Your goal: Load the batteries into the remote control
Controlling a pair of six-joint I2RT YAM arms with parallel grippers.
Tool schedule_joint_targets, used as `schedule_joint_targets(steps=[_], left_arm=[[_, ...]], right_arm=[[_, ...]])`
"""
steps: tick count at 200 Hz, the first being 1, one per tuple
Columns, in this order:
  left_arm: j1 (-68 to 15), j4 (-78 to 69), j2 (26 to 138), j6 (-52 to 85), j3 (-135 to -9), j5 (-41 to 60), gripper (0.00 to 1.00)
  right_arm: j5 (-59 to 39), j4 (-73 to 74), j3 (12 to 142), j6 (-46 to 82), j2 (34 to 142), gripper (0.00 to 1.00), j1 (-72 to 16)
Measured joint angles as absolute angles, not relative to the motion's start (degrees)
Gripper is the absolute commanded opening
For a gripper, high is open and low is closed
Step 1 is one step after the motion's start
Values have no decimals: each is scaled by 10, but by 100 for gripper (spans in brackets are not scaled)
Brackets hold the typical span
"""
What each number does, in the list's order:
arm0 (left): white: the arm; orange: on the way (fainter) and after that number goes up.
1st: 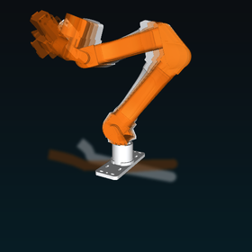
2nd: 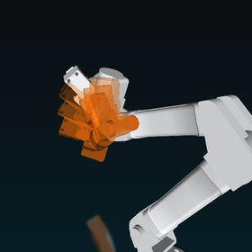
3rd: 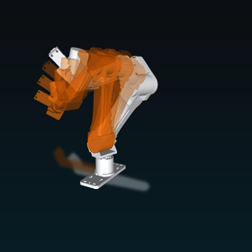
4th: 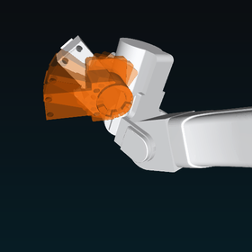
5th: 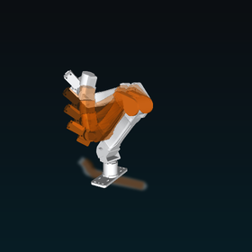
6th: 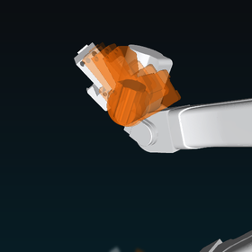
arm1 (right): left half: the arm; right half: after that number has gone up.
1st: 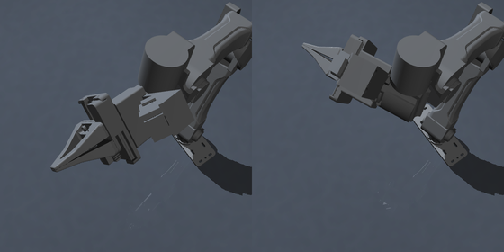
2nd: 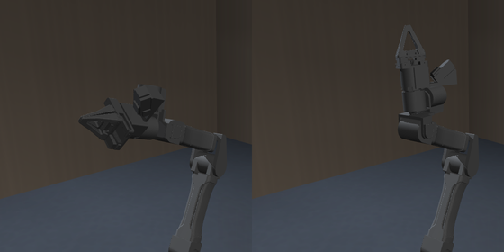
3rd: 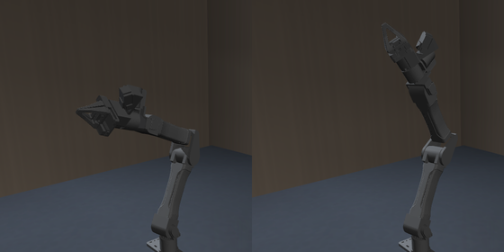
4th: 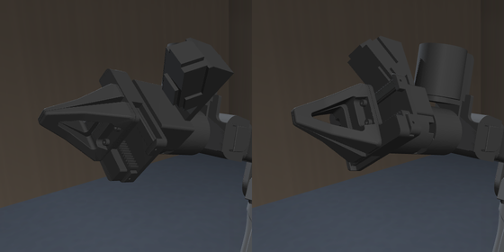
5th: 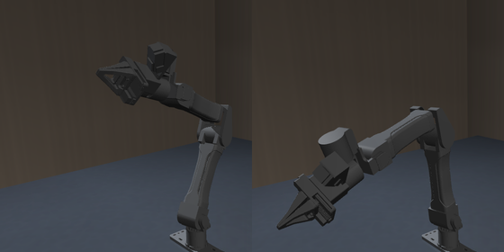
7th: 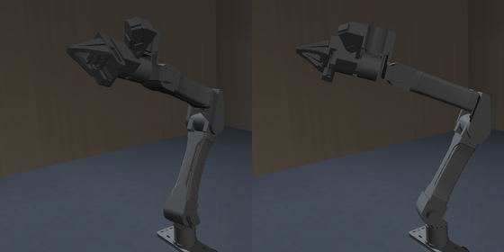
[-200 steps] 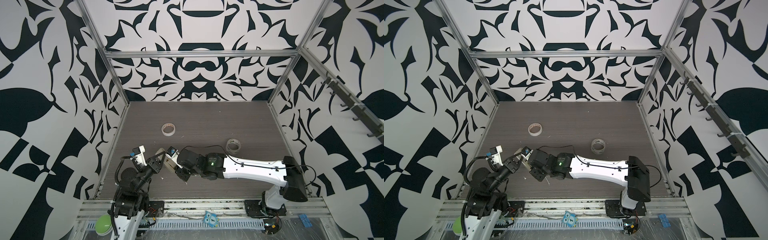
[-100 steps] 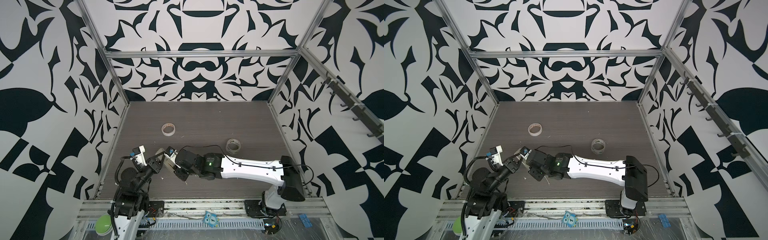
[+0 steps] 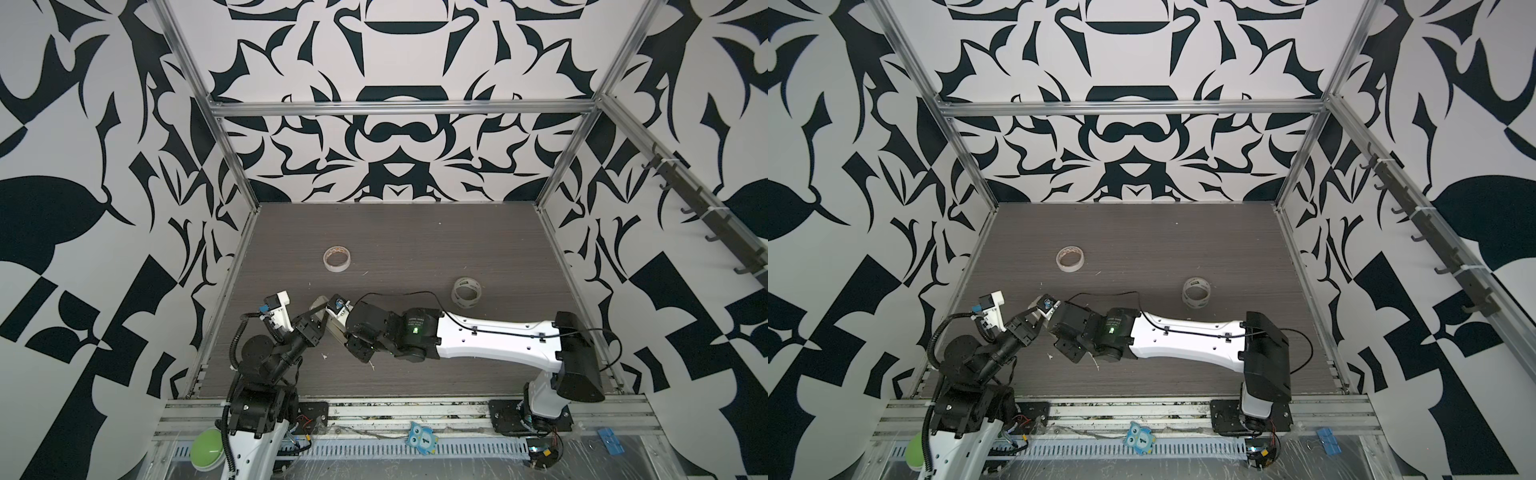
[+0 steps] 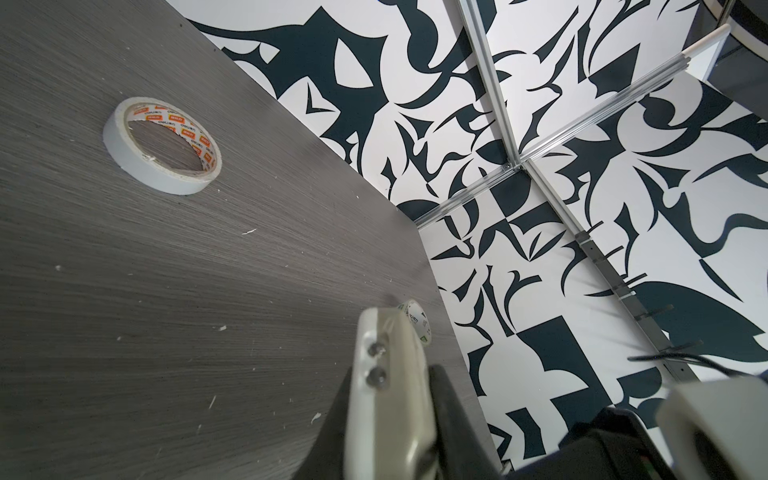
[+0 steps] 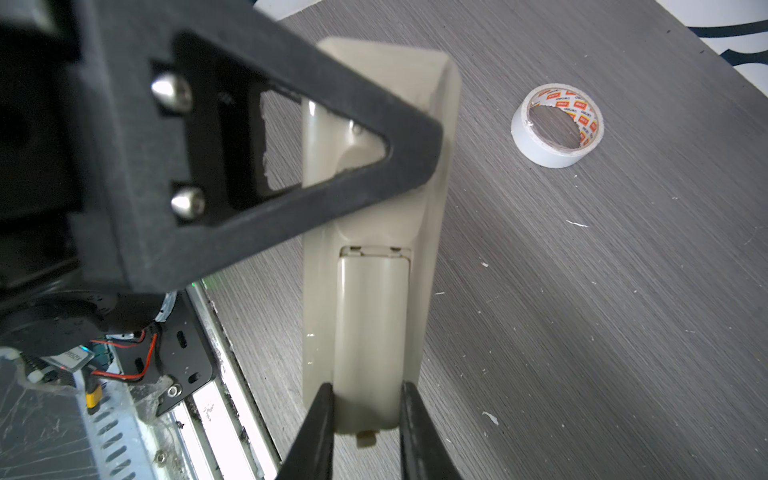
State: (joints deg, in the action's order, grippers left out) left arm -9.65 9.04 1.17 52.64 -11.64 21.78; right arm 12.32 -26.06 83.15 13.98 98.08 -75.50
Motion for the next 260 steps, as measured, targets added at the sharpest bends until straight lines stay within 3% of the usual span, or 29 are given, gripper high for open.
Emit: schedule_joint_targets(steps=[225,260], left_arm=[[-96,92,12,527,-116,212,0],[-96,92,12,527,-116,212,0]], right_arm=[[141,-275,853,137,1001,0,-757],[142,-275,853,136,1001,6,-758]])
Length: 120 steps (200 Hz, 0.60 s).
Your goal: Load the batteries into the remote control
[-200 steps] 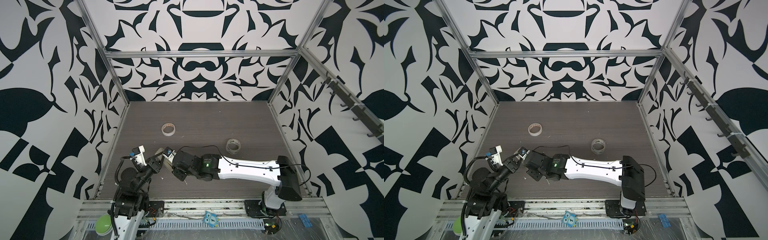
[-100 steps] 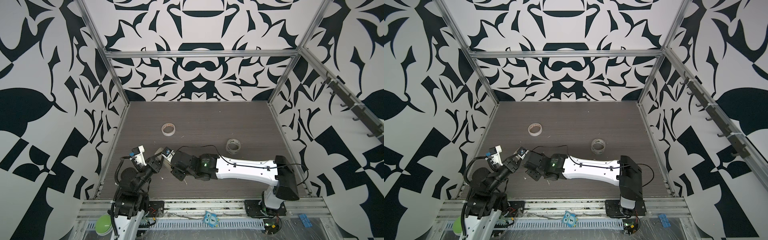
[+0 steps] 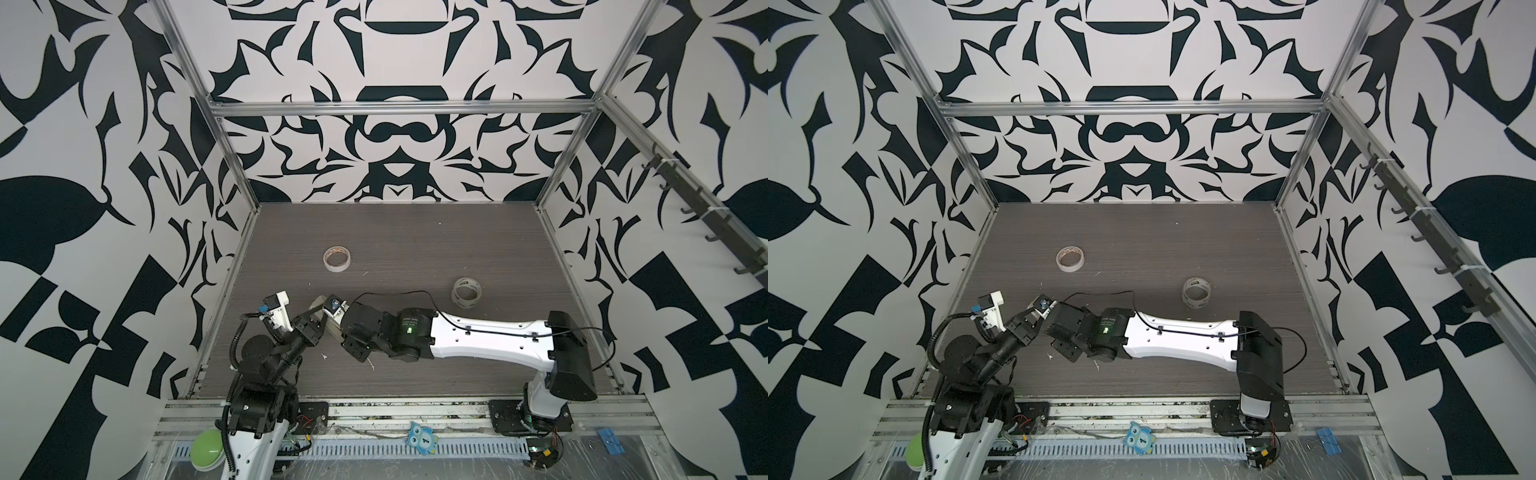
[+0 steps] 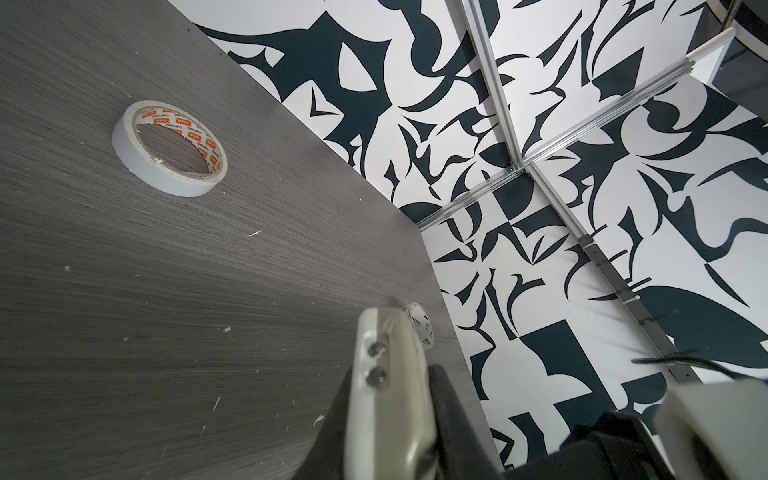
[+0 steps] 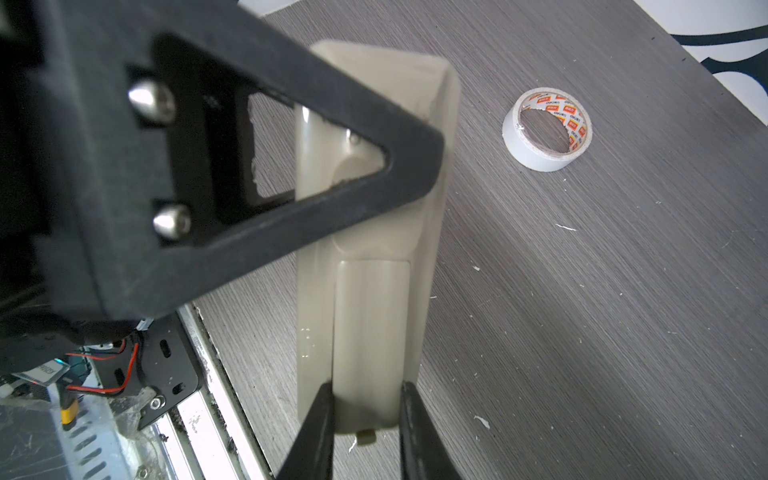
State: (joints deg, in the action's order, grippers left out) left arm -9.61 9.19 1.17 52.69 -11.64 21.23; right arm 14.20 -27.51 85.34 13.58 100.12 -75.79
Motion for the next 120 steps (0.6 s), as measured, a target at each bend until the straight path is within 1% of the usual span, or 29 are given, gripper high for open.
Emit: schedule_joint_targets(steps=[120], left_arm=[[-95,91,12,534,-116,213,0]], right_arm=[[142,-274,853,136,1000,15,-758]])
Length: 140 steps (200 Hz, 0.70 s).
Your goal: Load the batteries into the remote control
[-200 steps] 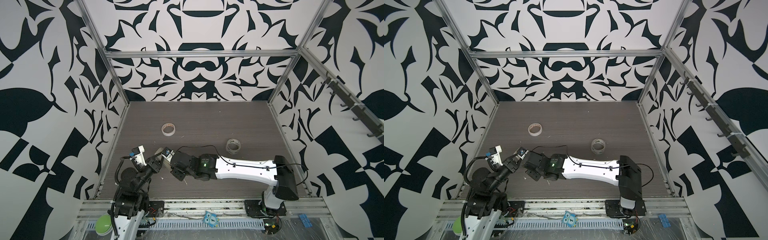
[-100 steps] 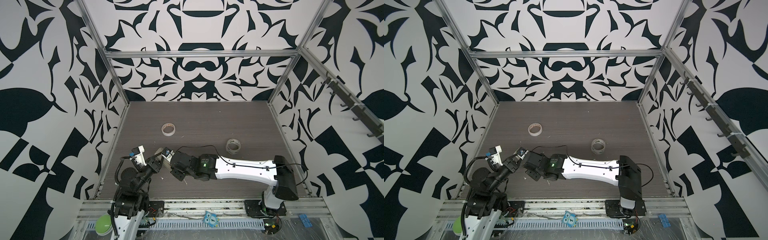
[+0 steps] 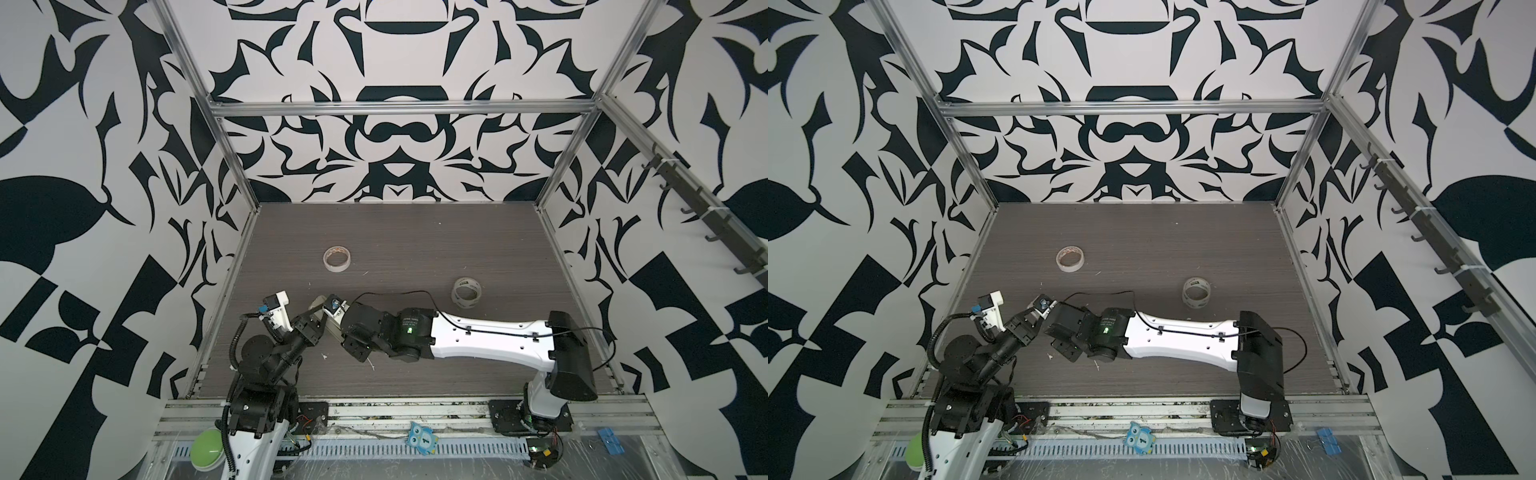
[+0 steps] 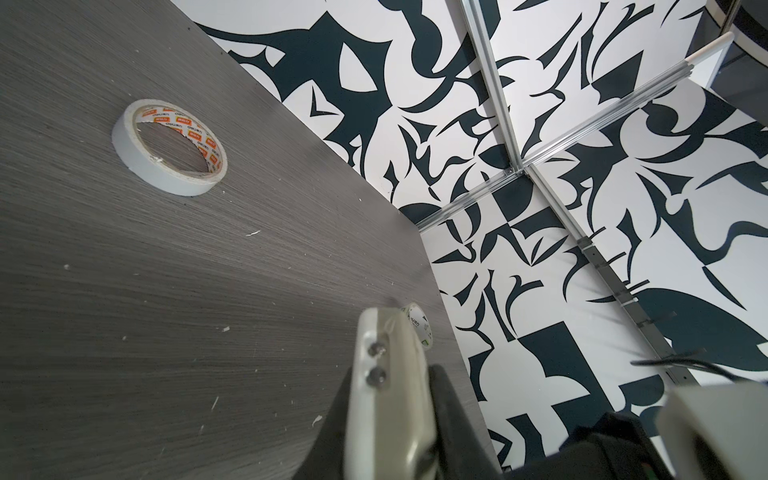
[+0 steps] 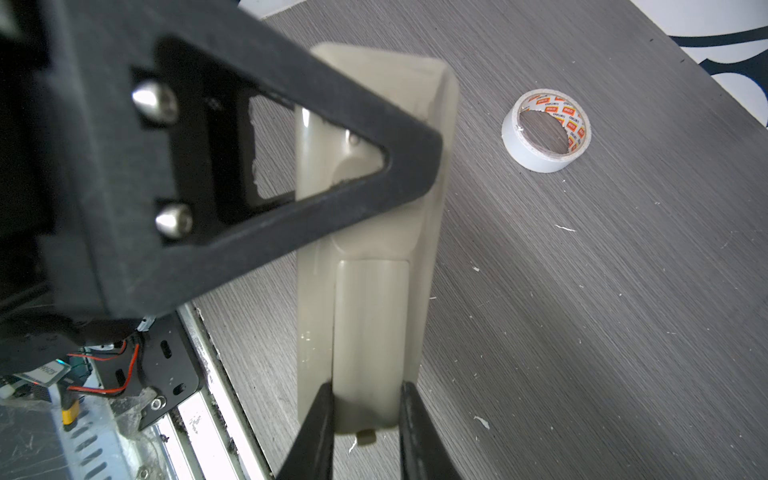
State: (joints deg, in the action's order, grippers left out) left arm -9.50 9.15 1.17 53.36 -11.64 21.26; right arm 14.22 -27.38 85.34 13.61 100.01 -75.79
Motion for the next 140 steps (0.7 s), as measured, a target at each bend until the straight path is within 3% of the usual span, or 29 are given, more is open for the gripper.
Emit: schedule_joint_targets(steps=[140], left_arm=[[-95,56,12,563,-108,217,0]], right_arm=[[146,-270,850,136,984,25,-758]])
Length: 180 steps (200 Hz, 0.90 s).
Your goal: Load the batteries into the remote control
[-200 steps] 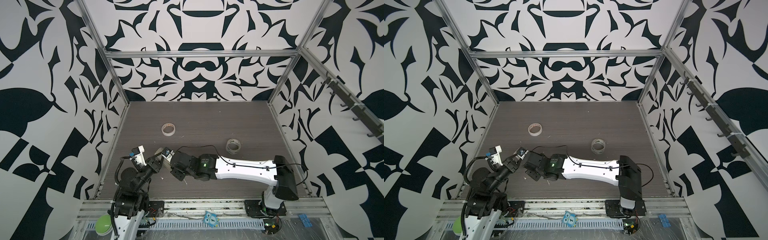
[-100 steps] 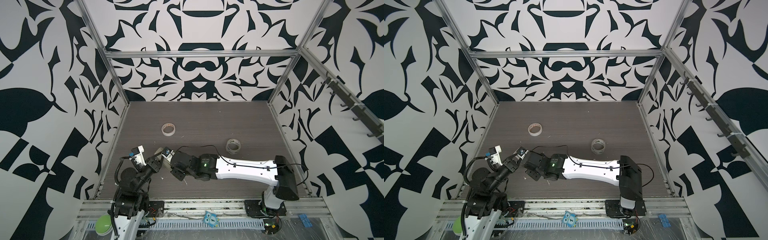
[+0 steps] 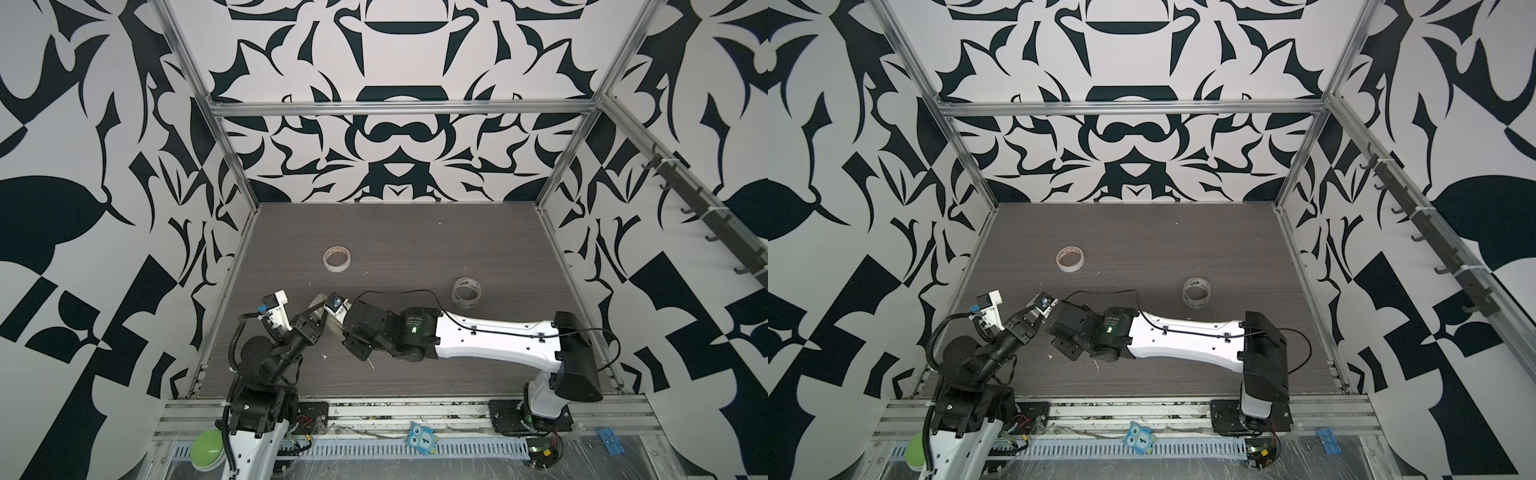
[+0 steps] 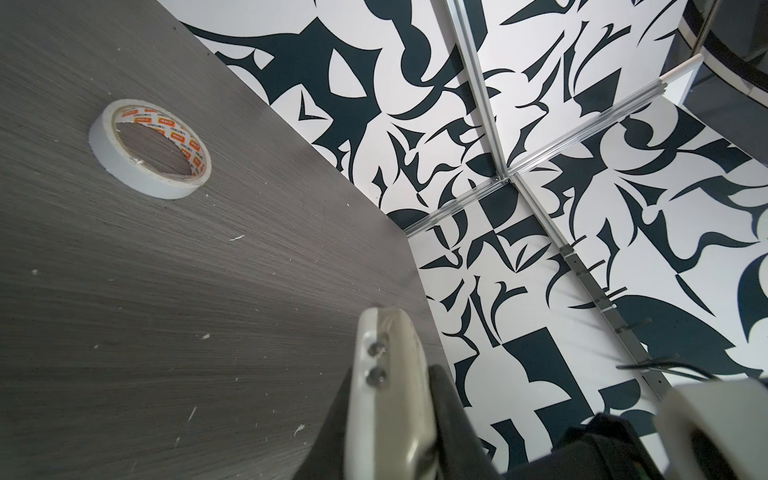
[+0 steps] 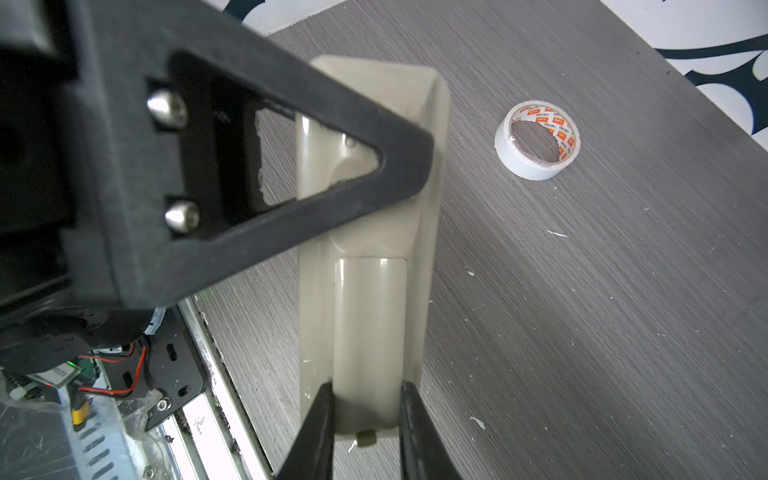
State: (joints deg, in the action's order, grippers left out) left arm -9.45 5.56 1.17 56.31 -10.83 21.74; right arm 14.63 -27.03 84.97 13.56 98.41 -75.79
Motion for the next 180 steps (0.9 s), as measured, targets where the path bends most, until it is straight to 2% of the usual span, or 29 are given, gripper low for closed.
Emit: schedule_joint_targets(steps=[180], left_arm=[[-95,47,12,572,-105,225,0]], right_arm=[[154,-258,850,133,984,39,-759]])
